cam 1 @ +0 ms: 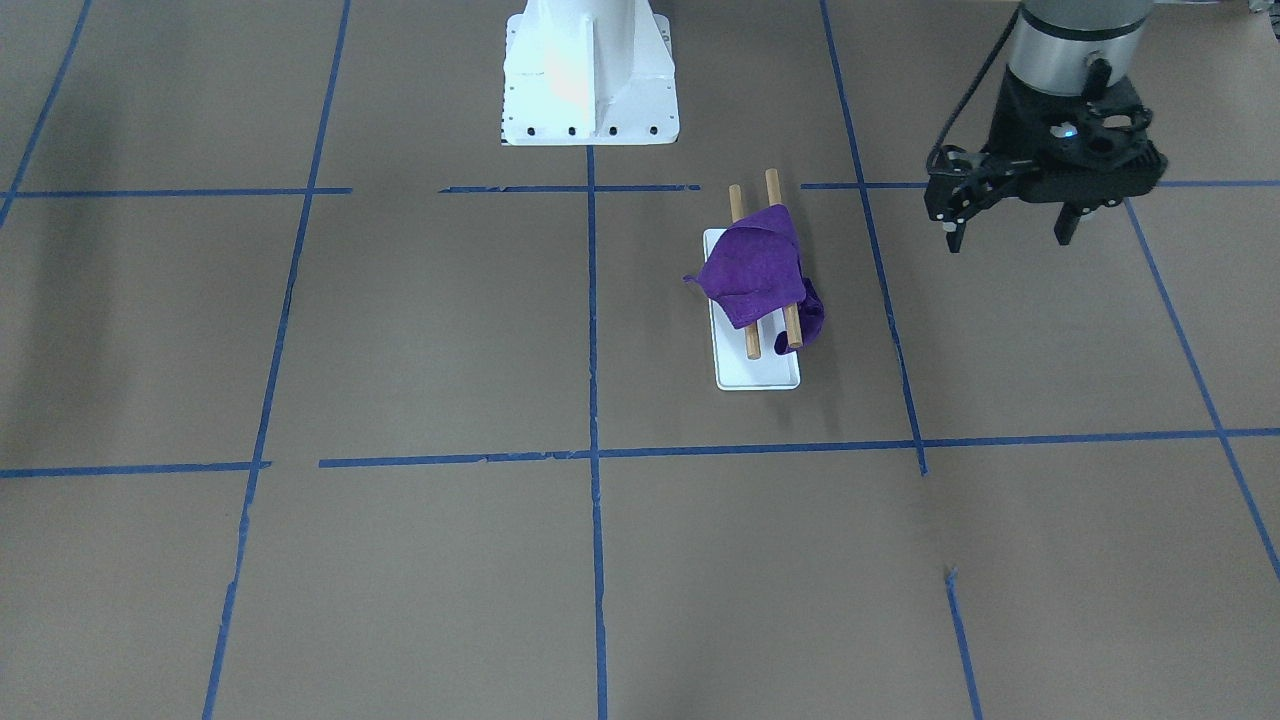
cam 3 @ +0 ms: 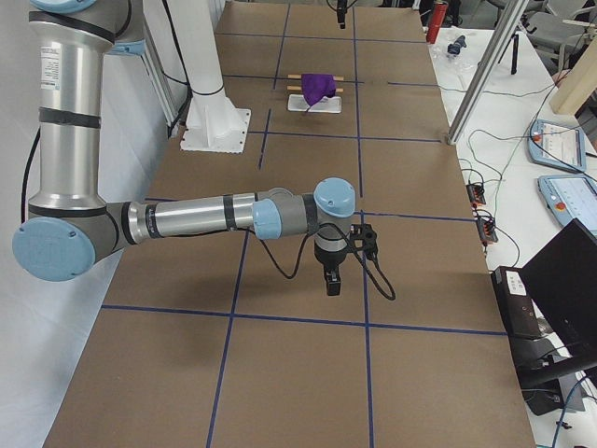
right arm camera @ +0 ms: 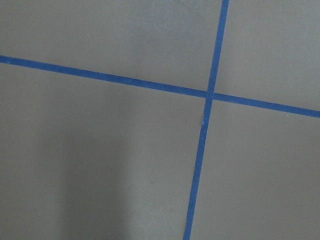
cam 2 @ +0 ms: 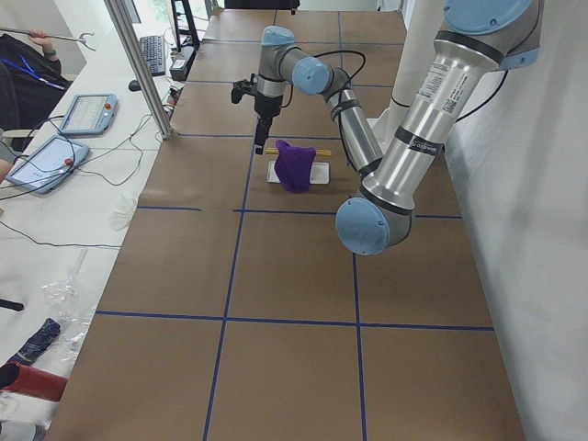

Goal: Hang towel on rack

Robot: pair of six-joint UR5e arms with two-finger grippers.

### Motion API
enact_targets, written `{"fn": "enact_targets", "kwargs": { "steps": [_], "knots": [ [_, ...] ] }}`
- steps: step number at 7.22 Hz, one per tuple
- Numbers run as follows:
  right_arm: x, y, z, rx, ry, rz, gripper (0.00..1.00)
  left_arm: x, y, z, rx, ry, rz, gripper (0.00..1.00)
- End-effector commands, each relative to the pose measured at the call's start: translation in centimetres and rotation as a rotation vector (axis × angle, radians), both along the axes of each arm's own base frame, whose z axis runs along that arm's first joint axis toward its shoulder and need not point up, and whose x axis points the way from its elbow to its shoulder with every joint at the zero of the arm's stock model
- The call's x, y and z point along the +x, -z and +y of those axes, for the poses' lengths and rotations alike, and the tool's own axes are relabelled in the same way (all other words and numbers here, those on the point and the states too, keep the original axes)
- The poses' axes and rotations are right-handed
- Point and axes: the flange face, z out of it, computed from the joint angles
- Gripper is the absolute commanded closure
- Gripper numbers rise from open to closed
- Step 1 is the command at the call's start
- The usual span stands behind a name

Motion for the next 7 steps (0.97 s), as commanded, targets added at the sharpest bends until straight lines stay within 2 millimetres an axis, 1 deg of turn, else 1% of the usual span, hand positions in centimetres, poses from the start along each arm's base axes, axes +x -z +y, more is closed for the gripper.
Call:
{"fn": "enact_targets", "kwargs": {
  "steps": [1,2,3,4,5,6,7],
  "knots": [
    [2.1,-1.9,-0.2,-0.057,-0.036,-0.139,0.00,-9.4,-4.9,-5.1,0.036,-0.111,-0.062,0.00],
    [3.5,-3.4,-0.2,-0.046,-0.028,-0.158,0.00,-14.0,-9.2,-6.9,0.037,-0.150,-0.076,0.00],
    [4.5,-4.2,-1.3,-0.031,-0.021,-0.159,0.00,-18.6,-14.3,-8.5,0.043,-0.175,-0.056,0.00],
    [5.1,-5.2,-2.2,-0.048,-0.035,-0.157,0.00,-22.0,-20.2,-9.0,0.043,-0.195,-0.029,0.00],
    [5.5,-5.1,-2.5,-0.047,-0.044,-0.159,0.00,-23.5,-25.7,-8.9,-0.008,-0.178,-0.011,0.00],
    [5.7,-4.8,-2.7,-0.043,-0.050,-0.159,0.00,-23.8,-31.4,-7.4,-0.067,-0.174,-0.010,0.00],
    [5.7,-4.9,-2.7,-0.049,-0.057,-0.158,0.00,-25.5,-34.3,-5.7,-0.095,-0.145,-0.006,0.00]
  ]
}}
